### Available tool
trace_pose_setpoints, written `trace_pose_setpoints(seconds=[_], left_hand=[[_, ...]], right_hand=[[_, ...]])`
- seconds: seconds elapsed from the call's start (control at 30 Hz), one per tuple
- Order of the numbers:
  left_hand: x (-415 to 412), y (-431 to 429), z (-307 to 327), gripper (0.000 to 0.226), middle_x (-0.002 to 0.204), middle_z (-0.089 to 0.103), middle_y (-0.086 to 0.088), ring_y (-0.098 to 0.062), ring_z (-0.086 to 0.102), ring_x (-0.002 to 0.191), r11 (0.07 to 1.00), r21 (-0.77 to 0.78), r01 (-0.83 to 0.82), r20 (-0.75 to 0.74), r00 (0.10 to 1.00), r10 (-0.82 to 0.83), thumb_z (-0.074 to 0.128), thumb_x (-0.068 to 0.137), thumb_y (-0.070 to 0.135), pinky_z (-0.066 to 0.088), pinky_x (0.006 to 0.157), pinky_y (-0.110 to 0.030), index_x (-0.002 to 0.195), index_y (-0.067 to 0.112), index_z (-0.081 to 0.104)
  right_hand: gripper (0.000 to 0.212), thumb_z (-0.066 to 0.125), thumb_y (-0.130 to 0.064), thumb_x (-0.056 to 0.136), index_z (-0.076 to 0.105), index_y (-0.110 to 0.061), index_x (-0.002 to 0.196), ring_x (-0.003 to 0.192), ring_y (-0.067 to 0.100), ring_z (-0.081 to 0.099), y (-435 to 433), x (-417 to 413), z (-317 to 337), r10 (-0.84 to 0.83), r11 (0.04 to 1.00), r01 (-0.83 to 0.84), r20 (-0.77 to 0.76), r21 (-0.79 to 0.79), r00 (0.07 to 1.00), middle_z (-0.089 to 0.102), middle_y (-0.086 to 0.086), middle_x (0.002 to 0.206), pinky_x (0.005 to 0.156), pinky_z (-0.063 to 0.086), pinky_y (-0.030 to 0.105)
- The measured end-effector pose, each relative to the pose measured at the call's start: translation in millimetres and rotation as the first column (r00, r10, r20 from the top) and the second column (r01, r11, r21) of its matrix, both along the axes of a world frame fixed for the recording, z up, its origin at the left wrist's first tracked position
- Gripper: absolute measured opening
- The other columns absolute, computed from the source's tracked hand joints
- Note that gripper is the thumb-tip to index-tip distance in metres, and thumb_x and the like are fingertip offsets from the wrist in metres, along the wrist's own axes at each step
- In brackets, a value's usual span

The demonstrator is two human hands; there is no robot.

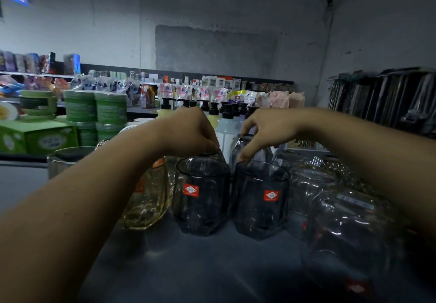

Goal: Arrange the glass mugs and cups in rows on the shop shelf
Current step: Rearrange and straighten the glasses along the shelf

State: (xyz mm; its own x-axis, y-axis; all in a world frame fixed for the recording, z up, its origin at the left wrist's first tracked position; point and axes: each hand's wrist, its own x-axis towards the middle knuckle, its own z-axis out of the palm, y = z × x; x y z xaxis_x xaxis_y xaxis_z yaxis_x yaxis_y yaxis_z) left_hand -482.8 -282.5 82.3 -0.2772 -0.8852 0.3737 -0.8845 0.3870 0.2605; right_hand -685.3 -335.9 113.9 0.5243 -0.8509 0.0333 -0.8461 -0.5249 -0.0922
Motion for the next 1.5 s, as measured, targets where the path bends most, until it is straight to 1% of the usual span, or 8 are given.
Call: trace_pose_setpoints(seconds=[0.27, 0.4, 0.57, 0.77, 1.17, 1.27, 1.37, 1.5], left_hand=[[-1.1, -0.8, -0.7, 0.012, 0.093, 0.077, 0.009, -0.003, 0.069, 0.081, 1.000, 0.015, 0.014, -0.005, 1.000, -0.014, 0.072, 0.091, 0.025, 0.052, 0.081, -0.027, 0.098, 0.021, 0.082], [-1.6, -0.2, -0.8, 0.011, 0.092, 0.075, 0.008, -0.007, 0.068, 0.084, 1.000, 0.005, 0.003, 0.034, 0.999, -0.003, 0.071, 0.092, 0.026, 0.050, 0.080, -0.027, 0.096, 0.022, 0.080], [-2.8, 1.3, -0.2, 0.015, 0.100, 0.076, 0.007, -0.007, 0.068, 0.088, 0.999, 0.034, 0.009, 0.045, 0.999, -0.011, 0.069, 0.094, 0.025, 0.052, 0.085, -0.027, 0.104, 0.021, 0.079], [-4.1, 4.0, 2.6, 0.018, 0.104, 0.077, 0.007, -0.006, 0.069, 0.089, 0.999, 0.045, 0.009, 0.071, 0.997, -0.012, 0.067, 0.095, 0.026, 0.053, 0.089, -0.028, 0.108, 0.023, 0.080], [-16.2, 24.0, 11.7, 0.024, 0.112, 0.074, 0.008, -0.001, 0.068, 0.092, 0.987, -0.102, 0.123, 0.055, 0.992, -0.118, 0.060, 0.098, 0.034, 0.056, 0.088, -0.030, 0.112, 0.021, 0.075], [-30.4, 43.2, 23.5, 0.033, 0.110, 0.072, 0.017, 0.002, 0.067, 0.096, 0.969, 0.055, 0.242, 0.041, 0.969, -0.244, 0.059, 0.092, 0.054, 0.056, 0.088, -0.029, 0.114, 0.034, 0.072], [-46.3, 53.8, 25.2, 0.059, 0.120, 0.067, 0.022, 0.003, 0.065, 0.104, 0.939, 0.237, 0.250, 0.151, 0.945, -0.290, 0.061, 0.077, 0.076, 0.054, 0.095, -0.031, 0.125, 0.041, 0.063], [-64.6, 56.8, 19.6, 0.082, 0.136, 0.054, 0.020, 0.001, 0.057, 0.105, 0.947, 0.288, 0.142, 0.272, 0.936, -0.223, 0.069, 0.071, 0.072, 0.046, 0.095, -0.025, 0.143, 0.039, 0.047]], right_hand=[[0.069, 0.082, -0.053, 0.073, 0.067, -0.008, 0.123, 0.113, 0.032, 0.065, 0.5, 8.3, -15.9, 0.037, 0.999, -0.034, -0.101, 0.035, 0.994, 0.069, 0.012, 0.123, 0.101, 0.052, 0.051], [0.072, 0.075, -0.065, 0.072, 0.065, -0.018, 0.126, 0.116, 0.025, 0.063, 3.1, 6.0, -10.2, 0.035, 0.997, -0.026, -0.131, 0.071, 0.991, 0.065, 0.004, 0.128, 0.103, 0.052, 0.049], [0.046, 0.074, -0.047, 0.086, 0.068, -0.022, 0.124, 0.109, 0.022, 0.068, 1.9, -9.1, -2.4, 0.064, 0.989, -0.068, 0.033, 0.133, 0.997, 0.073, -0.001, 0.113, 0.083, 0.055, 0.035], [0.046, 0.075, -0.045, 0.086, 0.068, -0.024, 0.126, 0.106, 0.015, 0.069, 1.9, -14.0, -8.1, 0.086, 0.989, -0.095, 0.087, 0.116, 0.993, 0.074, -0.004, 0.113, 0.097, 0.055, 0.041], [0.046, 0.068, -0.048, 0.092, 0.065, -0.022, 0.129, 0.105, 0.006, 0.066, 30.8, -28.8, -8.2, 0.110, 0.989, -0.097, 0.114, -0.110, 0.987, 0.070, -0.007, 0.122, 0.097, 0.054, 0.033], [0.035, 0.067, -0.049, 0.091, 0.069, -0.029, 0.120, 0.101, 0.000, 0.065, 67.9, -47.7, -1.3, 0.174, 0.969, -0.135, 0.185, -0.206, 0.967, 0.071, -0.015, 0.114, 0.092, 0.056, 0.032], [0.046, 0.068, -0.056, 0.085, 0.065, -0.035, 0.125, 0.100, -0.001, 0.066, 103.0, -67.9, -4.4, 0.170, 0.978, -0.140, 0.206, -0.153, 0.964, 0.069, -0.018, 0.113, 0.090, 0.056, 0.027], [0.055, 0.069, -0.061, 0.082, 0.062, -0.036, 0.130, 0.098, -0.003, 0.066, 115.1, -80.7, -23.4, 0.163, 0.976, -0.120, 0.244, -0.181, 0.956, 0.068, -0.020, 0.114, 0.091, 0.057, 0.029]])
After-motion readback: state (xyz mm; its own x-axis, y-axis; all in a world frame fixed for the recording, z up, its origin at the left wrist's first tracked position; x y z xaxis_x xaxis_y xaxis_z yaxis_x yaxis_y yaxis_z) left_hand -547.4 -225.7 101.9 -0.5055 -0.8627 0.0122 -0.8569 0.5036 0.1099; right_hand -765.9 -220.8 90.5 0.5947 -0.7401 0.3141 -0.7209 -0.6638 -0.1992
